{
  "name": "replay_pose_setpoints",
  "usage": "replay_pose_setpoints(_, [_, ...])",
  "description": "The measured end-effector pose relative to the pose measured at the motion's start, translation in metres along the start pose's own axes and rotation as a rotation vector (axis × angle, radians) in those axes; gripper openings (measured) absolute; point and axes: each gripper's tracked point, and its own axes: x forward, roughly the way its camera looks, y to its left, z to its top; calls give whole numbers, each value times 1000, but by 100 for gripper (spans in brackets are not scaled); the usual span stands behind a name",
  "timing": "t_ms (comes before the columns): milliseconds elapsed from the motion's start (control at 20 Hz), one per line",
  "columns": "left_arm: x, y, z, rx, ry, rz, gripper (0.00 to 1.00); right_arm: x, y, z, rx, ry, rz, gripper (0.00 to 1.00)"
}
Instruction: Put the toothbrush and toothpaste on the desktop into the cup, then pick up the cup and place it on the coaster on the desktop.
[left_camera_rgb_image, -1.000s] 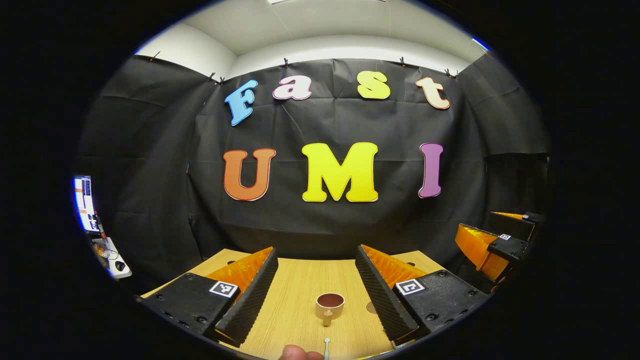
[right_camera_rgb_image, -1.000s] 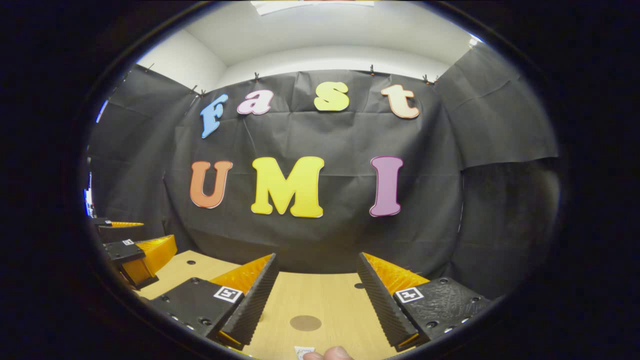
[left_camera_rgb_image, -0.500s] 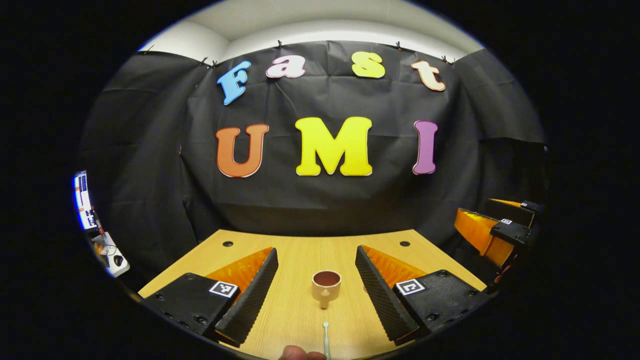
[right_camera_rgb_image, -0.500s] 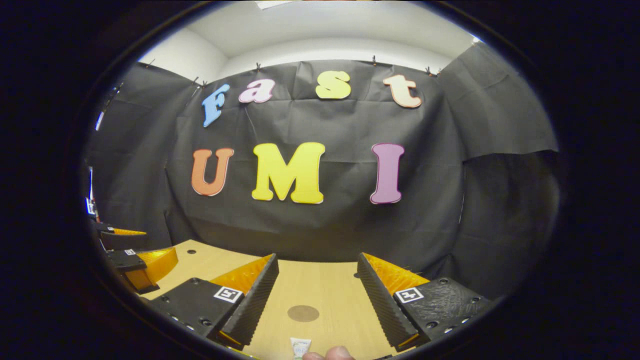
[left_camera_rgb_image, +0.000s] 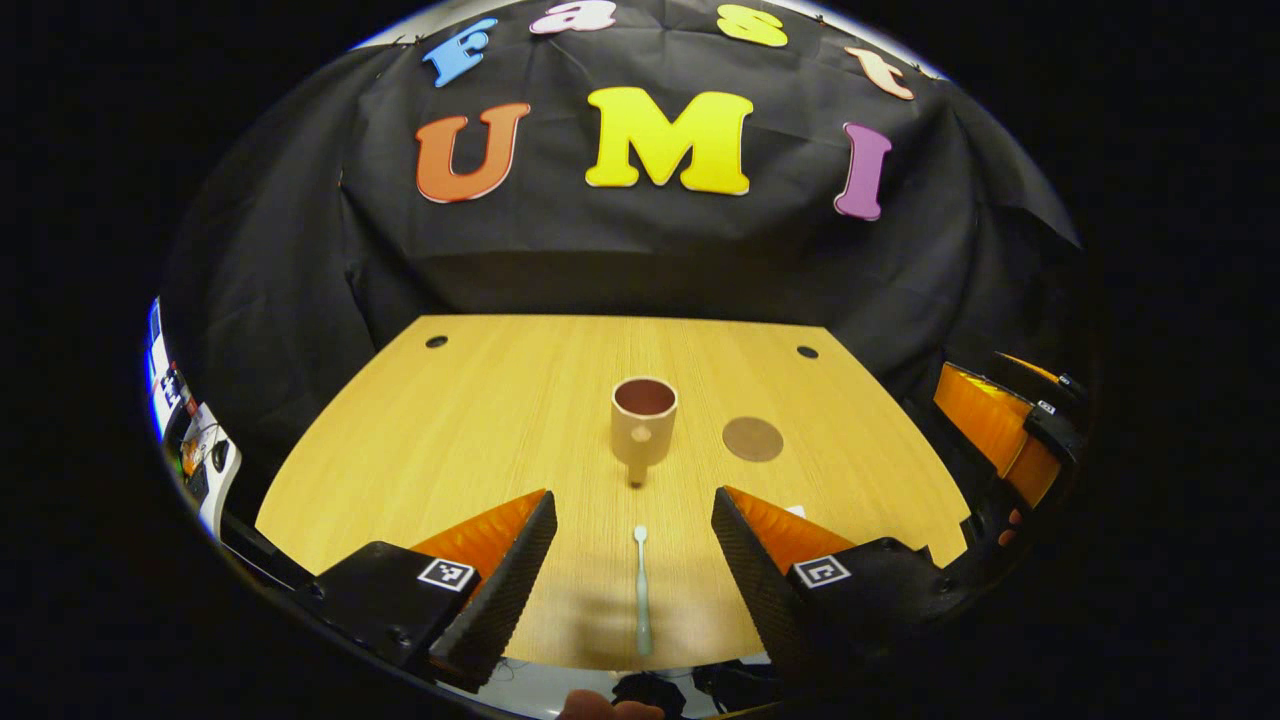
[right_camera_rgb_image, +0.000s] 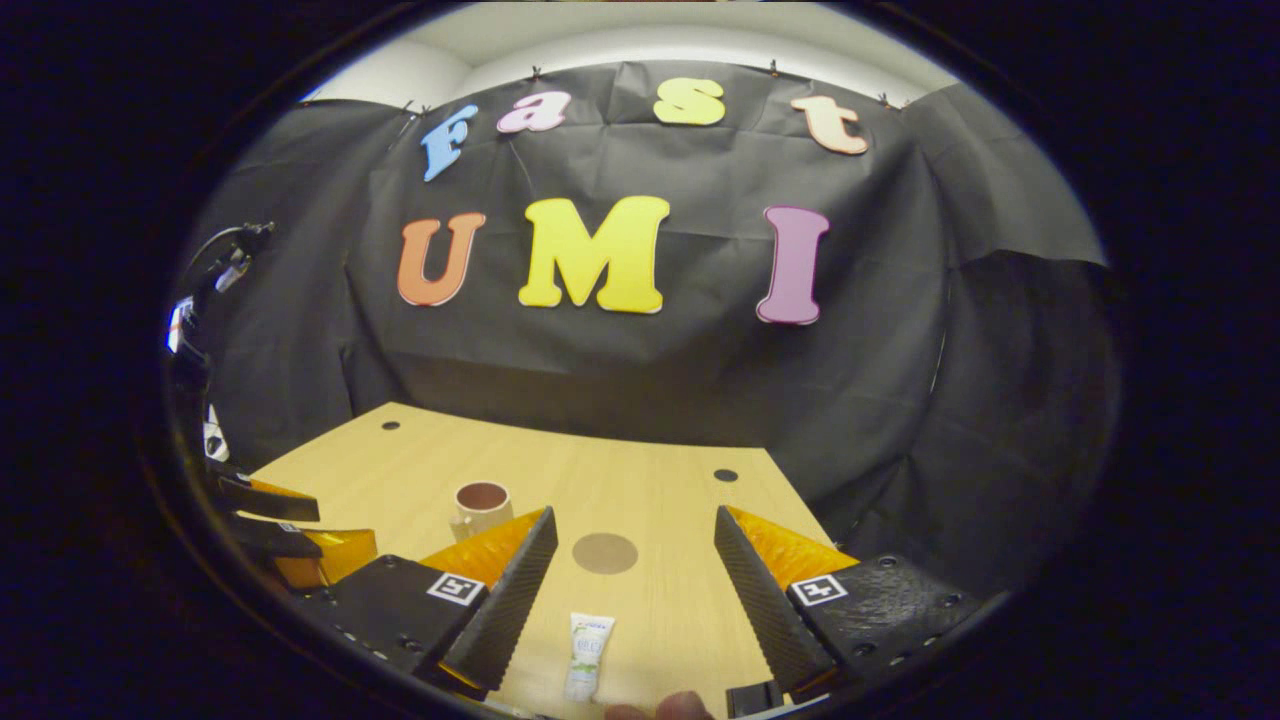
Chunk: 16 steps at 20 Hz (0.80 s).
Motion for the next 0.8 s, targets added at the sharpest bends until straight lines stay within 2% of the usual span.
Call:
replay_pose_setpoints(50, [2,-1,-12,0,41,-7,99,1,1,-7,-4,20,3,97])
replay_pose_setpoints(300, [26,-4,-52,-5,178,-56,99,6,3,-39,-37,93,21,95])
replay_pose_setpoints(450, [42,1,-63,-15,236,-35,99,6,0,-46,-62,111,14,97])
replay_pose_setpoints(800, [82,3,-95,-22,354,-55,96,12,-10,-76,-56,195,2,95])
